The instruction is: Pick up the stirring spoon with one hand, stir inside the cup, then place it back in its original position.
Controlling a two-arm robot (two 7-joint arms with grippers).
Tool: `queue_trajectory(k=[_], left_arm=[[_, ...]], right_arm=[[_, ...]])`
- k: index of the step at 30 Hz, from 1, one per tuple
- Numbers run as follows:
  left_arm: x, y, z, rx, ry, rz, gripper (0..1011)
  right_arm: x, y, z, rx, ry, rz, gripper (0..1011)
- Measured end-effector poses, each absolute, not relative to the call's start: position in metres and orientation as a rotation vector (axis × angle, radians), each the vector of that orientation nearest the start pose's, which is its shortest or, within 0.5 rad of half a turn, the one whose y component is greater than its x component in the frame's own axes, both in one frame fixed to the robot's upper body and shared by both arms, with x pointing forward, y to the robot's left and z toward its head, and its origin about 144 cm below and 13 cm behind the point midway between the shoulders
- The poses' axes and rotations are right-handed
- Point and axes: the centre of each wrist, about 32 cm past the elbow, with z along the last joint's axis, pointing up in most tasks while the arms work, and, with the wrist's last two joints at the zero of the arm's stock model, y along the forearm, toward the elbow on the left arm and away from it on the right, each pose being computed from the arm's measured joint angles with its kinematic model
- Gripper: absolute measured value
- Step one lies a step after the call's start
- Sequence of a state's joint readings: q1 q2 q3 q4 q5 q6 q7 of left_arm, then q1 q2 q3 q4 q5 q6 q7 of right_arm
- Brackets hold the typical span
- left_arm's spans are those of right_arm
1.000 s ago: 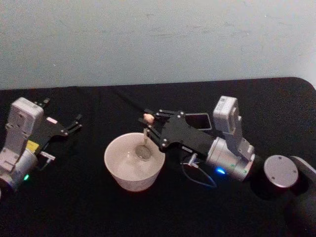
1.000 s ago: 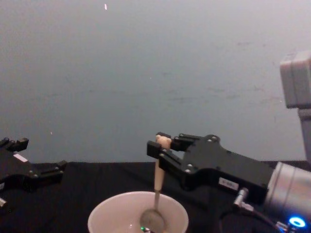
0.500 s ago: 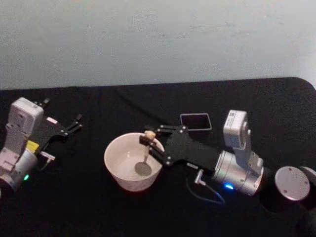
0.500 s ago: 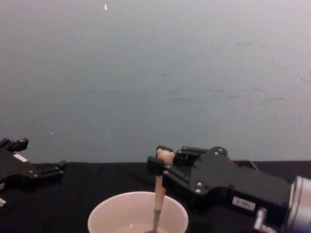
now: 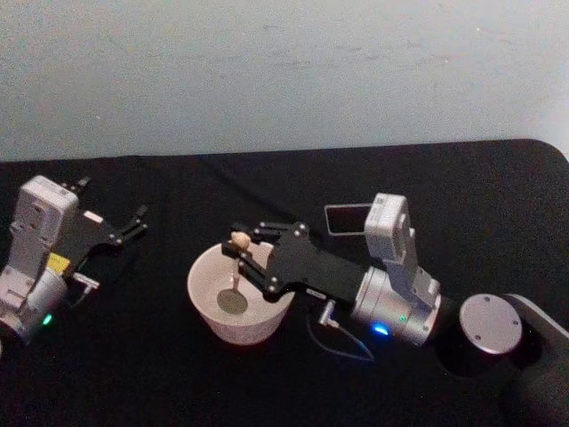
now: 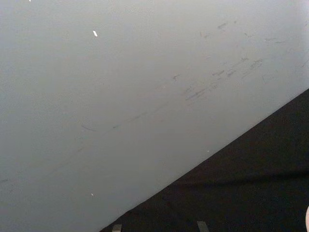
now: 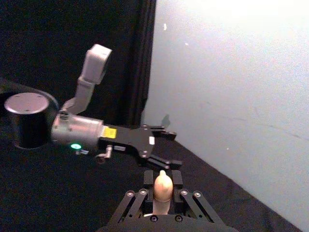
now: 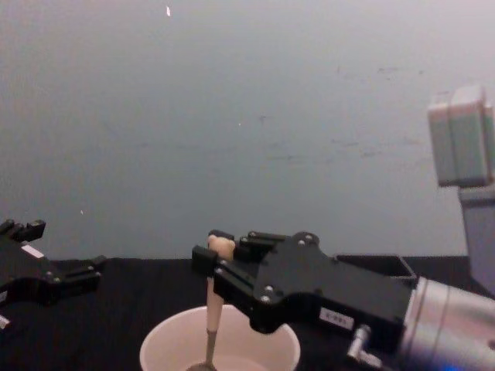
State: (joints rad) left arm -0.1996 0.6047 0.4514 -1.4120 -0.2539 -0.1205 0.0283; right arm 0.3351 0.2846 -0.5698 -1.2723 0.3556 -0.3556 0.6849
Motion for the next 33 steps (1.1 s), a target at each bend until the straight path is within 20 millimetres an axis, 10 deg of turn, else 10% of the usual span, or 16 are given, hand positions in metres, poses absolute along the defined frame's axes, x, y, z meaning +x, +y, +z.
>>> queue_trajectory(k=[33], left_arm=[[0.489,0.310,1.140,0.304,-0.285,1.248,1001]], right_arm=[[0.529,-0.195,1.132,0.071,-0.238,-0.538,214]])
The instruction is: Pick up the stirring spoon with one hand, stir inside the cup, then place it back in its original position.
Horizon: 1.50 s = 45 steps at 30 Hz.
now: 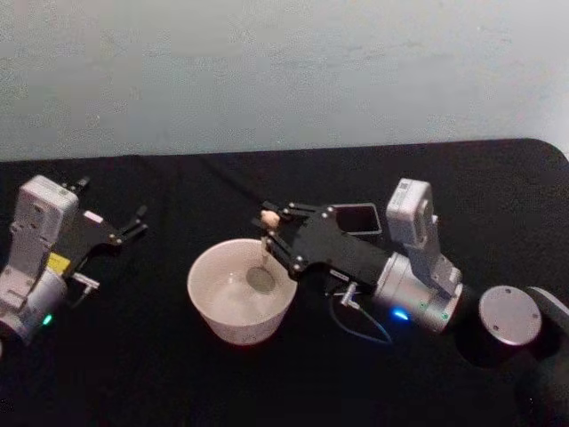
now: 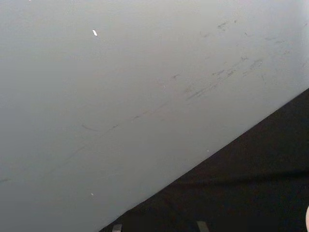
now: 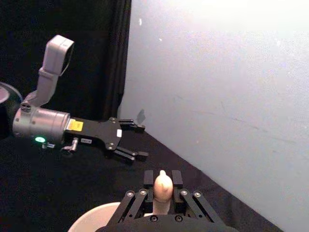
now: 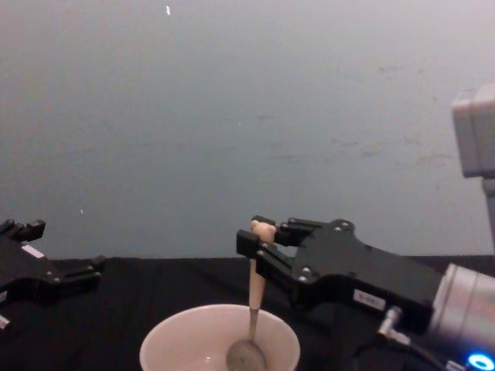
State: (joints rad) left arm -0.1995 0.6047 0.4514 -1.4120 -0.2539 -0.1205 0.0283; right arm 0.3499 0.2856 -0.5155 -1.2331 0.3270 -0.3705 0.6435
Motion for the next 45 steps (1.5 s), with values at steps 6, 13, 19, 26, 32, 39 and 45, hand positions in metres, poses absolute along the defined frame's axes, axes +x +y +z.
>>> queue_trajectory(k=[6,13,19,26,32,39,45], left_arm=[[0.489,0.310,1.140,0.304,-0.285,1.248,1001],[0.489,0.310,1.140,0.304,-0.285,1.248,1002],[0.489,0.310,1.140,0.304,-0.285,1.248,1001],[0.489,0.310,1.140,0.304,-0.285,1.248,1001],[0.489,0.310,1.140,0.305,-0.285,1.248,1002],[0.489,0.310,1.140,0.305,-0.285,1.248,1001],[0.489,0.310,1.140,0.305,-0.285,1.248,1001]], right_arm=[[0.520,-0.203,1.132,0.071,-0.231,-0.513,214],[0.506,-0.201,1.129,0.062,-0.206,-0.457,214],[0.501,-0.190,1.129,0.074,-0.192,-0.428,214],[0.507,-0.176,1.130,0.089,-0.191,-0.430,214],[0.518,-0.168,1.131,0.090,-0.210,-0.455,214],[0.530,-0.169,1.133,0.092,-0.231,-0.499,214],[0.534,-0.174,1.133,0.085,-0.234,-0.525,214]])
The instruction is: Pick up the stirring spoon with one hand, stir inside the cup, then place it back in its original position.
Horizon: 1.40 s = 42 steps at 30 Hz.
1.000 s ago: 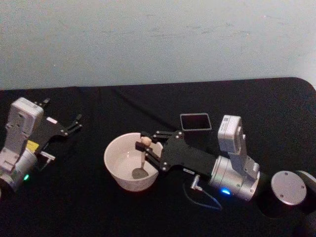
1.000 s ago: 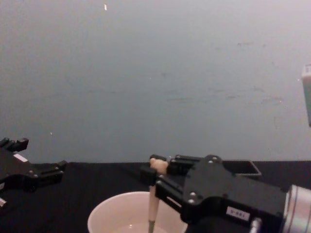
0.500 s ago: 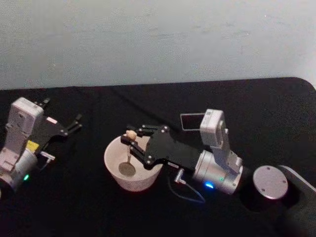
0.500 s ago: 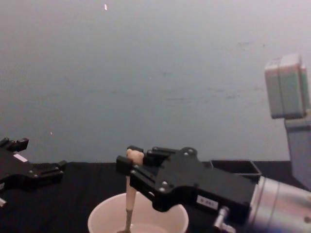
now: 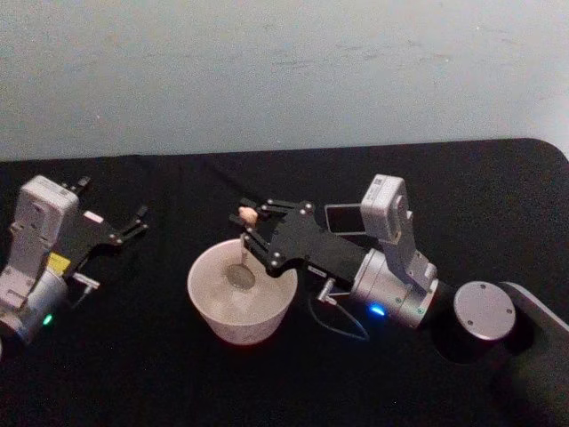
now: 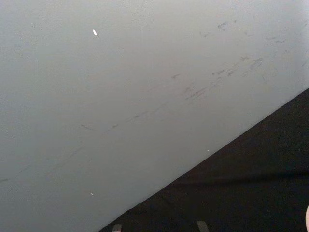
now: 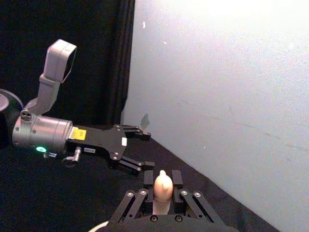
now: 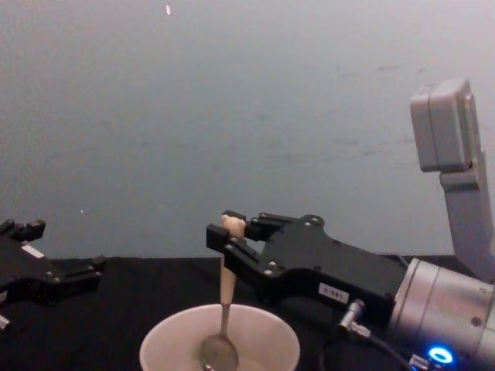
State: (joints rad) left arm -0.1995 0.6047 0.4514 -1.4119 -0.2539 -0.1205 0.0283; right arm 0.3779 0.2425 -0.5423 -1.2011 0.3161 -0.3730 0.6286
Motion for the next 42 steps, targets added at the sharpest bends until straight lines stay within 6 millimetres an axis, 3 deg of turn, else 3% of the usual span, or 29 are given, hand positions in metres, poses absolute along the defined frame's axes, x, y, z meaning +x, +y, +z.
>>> queue_trajectory(k=[19,32,42], left_arm=[[0.489,0.310,1.140,0.304,-0.285,1.248,1001],[0.489,0.310,1.140,0.304,-0.285,1.248,1001],[0.489,0.310,1.140,0.304,-0.285,1.248,1001]], right_arm=[[0.534,-0.188,1.131,0.068,-0.234,-0.558,214],[0.515,-0.204,1.131,0.070,-0.201,-0.551,214],[0.503,-0.192,1.131,0.085,-0.174,-0.489,214]])
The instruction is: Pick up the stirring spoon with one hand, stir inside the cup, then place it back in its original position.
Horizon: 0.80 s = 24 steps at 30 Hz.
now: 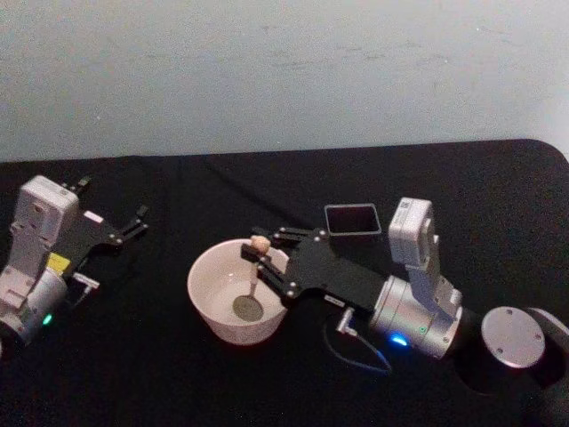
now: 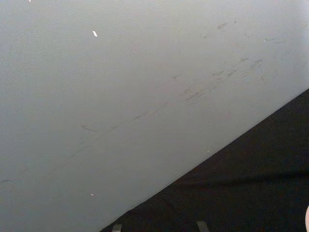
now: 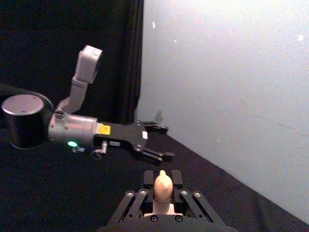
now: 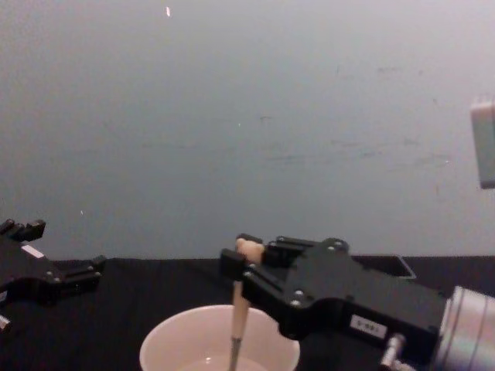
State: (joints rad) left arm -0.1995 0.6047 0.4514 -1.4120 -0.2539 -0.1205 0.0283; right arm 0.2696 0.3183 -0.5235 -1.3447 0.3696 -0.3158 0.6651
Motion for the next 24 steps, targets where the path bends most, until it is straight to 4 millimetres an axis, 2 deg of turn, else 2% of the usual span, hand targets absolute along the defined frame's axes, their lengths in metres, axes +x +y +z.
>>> queue_trajectory(k=[7,13,24], left_arm=[[0.489,0.310,1.140,0.304,-0.285,1.248,1001],[0.489,0.310,1.140,0.304,-0.285,1.248,1001],[0.489,0.310,1.140,0.305,-0.285,1.248,1001]], right_arm=[[0.506,-0.176,1.132,0.100,-0.173,-0.461,214],[0.519,-0.166,1.133,0.103,-0.188,-0.487,214],[0.533,-0.169,1.133,0.094,-0.202,-0.545,214]])
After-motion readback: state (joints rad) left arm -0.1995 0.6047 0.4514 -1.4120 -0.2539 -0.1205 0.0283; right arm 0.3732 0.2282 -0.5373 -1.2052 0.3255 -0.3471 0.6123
